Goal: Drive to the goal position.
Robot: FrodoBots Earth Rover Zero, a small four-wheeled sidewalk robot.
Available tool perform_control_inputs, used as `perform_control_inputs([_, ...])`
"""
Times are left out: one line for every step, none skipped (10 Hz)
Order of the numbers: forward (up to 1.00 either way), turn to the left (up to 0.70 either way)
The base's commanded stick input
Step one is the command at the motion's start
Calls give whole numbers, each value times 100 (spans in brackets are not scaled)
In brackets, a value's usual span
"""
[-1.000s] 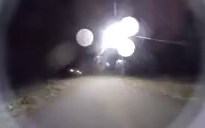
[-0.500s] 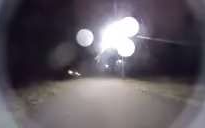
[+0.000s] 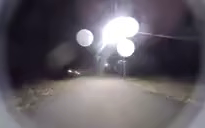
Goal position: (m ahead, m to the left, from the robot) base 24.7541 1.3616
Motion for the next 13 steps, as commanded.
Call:
perform_control_inputs([100,0])
perform_control_inputs([100,0])
perform_control_inputs([100,0])
perform_control_inputs([100,0])
perform_control_inputs([100,0])
perform_control_inputs([100,0])
perform_control_inputs([100,0])
perform_control_inputs([100,0])
perform_control_inputs([100,0])
perform_control_inputs([100,0])
perform_control_inputs([100,0])
perform_control_inputs([100,0])
perform_control_inputs([100,0])
